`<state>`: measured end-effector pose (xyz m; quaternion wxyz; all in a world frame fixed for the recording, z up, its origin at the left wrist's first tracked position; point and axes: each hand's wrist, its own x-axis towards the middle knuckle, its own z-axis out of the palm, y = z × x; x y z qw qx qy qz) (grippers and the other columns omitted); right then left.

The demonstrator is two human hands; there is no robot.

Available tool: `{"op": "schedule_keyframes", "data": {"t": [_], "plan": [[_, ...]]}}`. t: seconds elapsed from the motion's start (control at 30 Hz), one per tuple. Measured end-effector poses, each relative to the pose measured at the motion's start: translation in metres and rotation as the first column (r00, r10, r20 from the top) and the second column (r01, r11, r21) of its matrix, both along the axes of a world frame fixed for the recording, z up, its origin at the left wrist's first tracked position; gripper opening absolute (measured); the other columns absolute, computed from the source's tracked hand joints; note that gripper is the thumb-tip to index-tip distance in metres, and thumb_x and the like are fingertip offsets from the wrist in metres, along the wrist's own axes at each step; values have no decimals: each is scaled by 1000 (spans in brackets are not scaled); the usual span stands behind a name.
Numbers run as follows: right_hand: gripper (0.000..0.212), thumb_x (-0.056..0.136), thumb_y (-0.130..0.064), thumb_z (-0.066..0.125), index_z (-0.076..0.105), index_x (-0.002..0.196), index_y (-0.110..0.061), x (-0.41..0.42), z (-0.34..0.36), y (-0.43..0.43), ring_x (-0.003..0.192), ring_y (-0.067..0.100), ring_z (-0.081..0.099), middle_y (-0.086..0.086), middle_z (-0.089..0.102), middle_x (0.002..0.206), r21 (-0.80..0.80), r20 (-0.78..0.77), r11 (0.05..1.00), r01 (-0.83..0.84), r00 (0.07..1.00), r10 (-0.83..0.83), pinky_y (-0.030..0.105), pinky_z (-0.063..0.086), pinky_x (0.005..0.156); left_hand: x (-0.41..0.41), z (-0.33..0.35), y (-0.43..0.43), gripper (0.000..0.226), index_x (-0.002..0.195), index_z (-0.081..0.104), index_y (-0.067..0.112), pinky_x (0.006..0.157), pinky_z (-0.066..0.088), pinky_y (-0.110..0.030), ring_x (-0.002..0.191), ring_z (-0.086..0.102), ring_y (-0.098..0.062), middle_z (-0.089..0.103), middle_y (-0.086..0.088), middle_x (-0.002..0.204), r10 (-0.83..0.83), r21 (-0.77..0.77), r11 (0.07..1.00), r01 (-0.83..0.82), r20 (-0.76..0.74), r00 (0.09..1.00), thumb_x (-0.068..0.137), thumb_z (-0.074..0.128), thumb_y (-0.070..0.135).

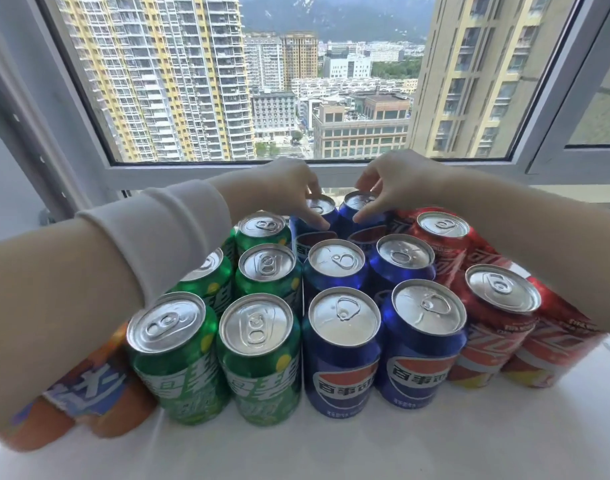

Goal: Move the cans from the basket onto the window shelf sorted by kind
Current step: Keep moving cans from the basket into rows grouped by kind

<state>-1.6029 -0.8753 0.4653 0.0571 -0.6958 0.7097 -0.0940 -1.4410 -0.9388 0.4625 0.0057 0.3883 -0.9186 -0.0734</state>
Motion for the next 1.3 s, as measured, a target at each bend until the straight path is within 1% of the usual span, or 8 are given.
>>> {"op": "schedule_keyframes", "data": {"t": [0.23,0.37,0.5,0.9,1.0,1.1,1.2,1.3], "plan": [[62,63,-37,82,63,116,-11,-1,3,15,94,14,59,-1,66,104,8,67,1000,-28,997,27,21,40,75,4,4,7,61,118,59,16,83,43,-27,98,57,-18,62,-1,115,-11,38,999,12,-22,1000,67,76,46],[61,63,-38,82,64,116,-14,1,5,26,87,10,56,-17,56,79,29,69,999,-34,997,32,11,38,60,6,4,14,60,117,58,17,82,46,-29,96,59,-18,62,0,114,-20,47,999,21,-19,1000,67,77,45],[60,62,-38,82,66,114,-12,0,6,31,85,10,57,-19,53,76,20,79,999,-31,996,30,8,38,61,4,5,19,56,118,58,18,83,43,-27,96,55,-17,61,1,113,-22,27,999,22,9,1000,71,74,45],[59,70,-40,76,60,120,-14,-13,12,41,97,10,58,-8,62,106,8,104,999,-42,994,41,18,40,80,-2,18,26,57,124,57,14,98,43,-32,108,57,-18,61,-1,122,-14,61,998,4,156,988,82,56,53],[54,71,-39,73,61,116,-13,-49,21,60,93,9,59,-3,65,111,-39,147,999,25,989,-19,11,39,71,-24,23,35,58,128,51,12,104,40,-35,114,54,-20,56,-4,129,-61,-2,998,61,36,998,83,56,49],[54,70,-40,74,63,116,-14,-87,17,83,93,12,58,1,65,113,-15,126,991,131,984,-128,19,41,76,-60,19,57,54,127,52,13,101,42,-34,109,55,-18,57,-4,126,-168,-14,986,167,-84,982,83,61,44],[57,68,-40,75,62,118,-16,-105,5,97,98,14,58,0,64,115,34,120,983,183,975,-186,27,41,84,-93,9,72,57,130,49,12,96,40,-28,113,52,-18,55,-3,129,-222,-69,974,217,-80,972,84,62,42],[57,68,-40,76,63,119,-17,-112,-6,101,95,13,57,-1,64,113,20,137,985,174,975,-175,23,39,75,-111,4,77,59,129,51,12,93,41,-29,113,53,-19,57,-4,125,-222,-81,973,218,-50,974,83,62,46]]}}
